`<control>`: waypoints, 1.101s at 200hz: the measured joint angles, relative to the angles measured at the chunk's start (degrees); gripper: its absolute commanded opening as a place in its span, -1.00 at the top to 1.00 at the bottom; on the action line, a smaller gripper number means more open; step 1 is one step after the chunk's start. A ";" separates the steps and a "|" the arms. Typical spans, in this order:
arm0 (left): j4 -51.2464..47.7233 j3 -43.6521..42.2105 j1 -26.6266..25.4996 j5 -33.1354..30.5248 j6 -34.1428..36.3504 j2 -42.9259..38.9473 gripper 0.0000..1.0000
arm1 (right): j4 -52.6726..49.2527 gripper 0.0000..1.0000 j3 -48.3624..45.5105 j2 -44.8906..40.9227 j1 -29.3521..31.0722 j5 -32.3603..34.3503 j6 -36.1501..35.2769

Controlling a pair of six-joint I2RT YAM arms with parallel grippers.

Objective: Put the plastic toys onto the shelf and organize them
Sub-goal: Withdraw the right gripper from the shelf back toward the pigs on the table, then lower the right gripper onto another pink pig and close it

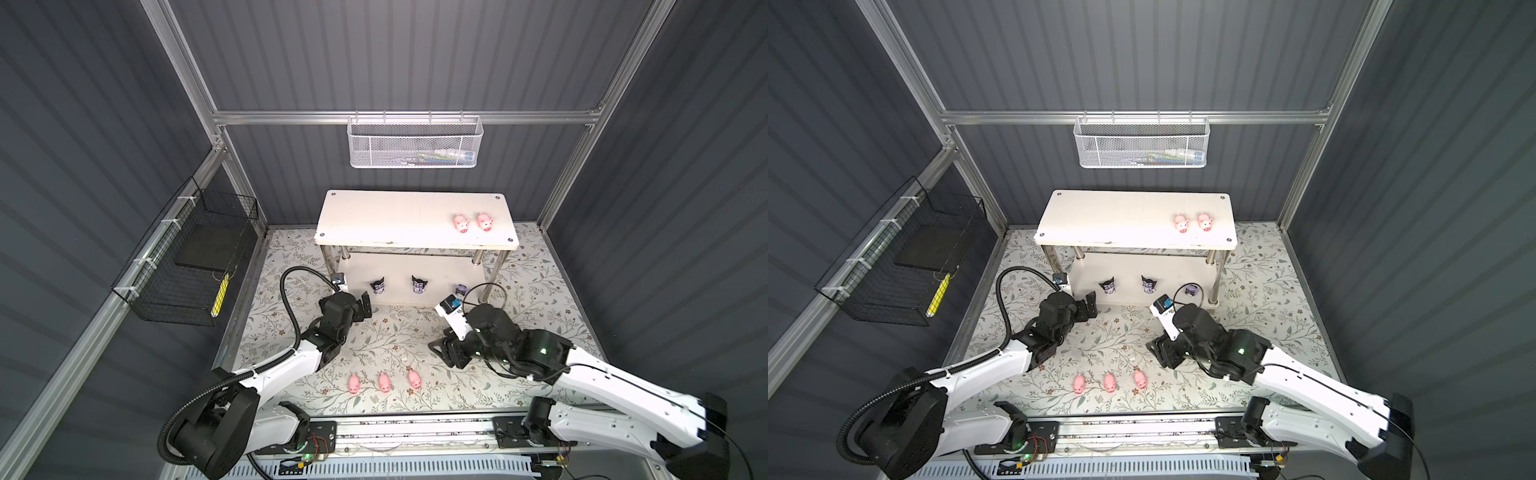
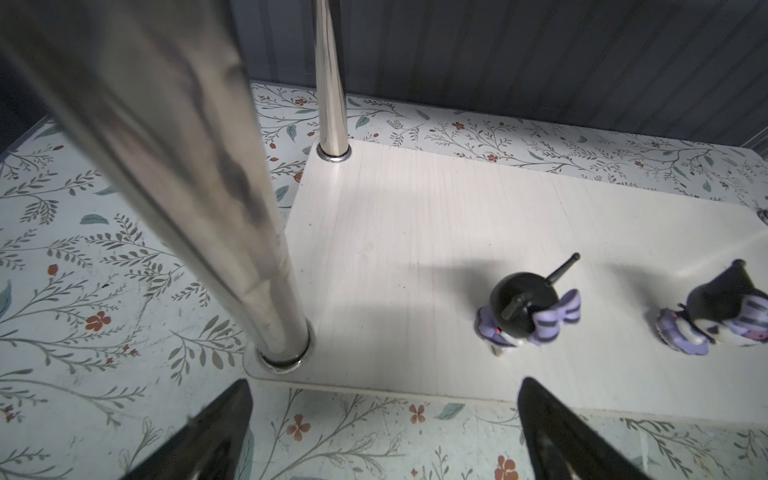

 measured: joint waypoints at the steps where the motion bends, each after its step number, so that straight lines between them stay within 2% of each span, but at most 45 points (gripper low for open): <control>1: 0.00 0.00 0.00 0.00 0.00 0.00 -0.99 | 0.09 -0.37 -0.07 0.28 0.09 0.04 0.07; 55: -0.94 -0.02 0.00 -0.85 0.00 -0.94 -0.99 | 2.89 -0.44 -0.17 16.00 5.62 1.22 0.81; 162: -2.12 -0.04 0.00 -1.95 0.00 -2.58 -0.99 | 0.79 -0.46 6.29 31.63 8.57 0.74 -1.57; 220: -2.10 -0.04 0.00 -2.34 0.00 -2.36 -0.99 | -0.52 -0.40 6.54 34.51 8.92 -1.03 -1.81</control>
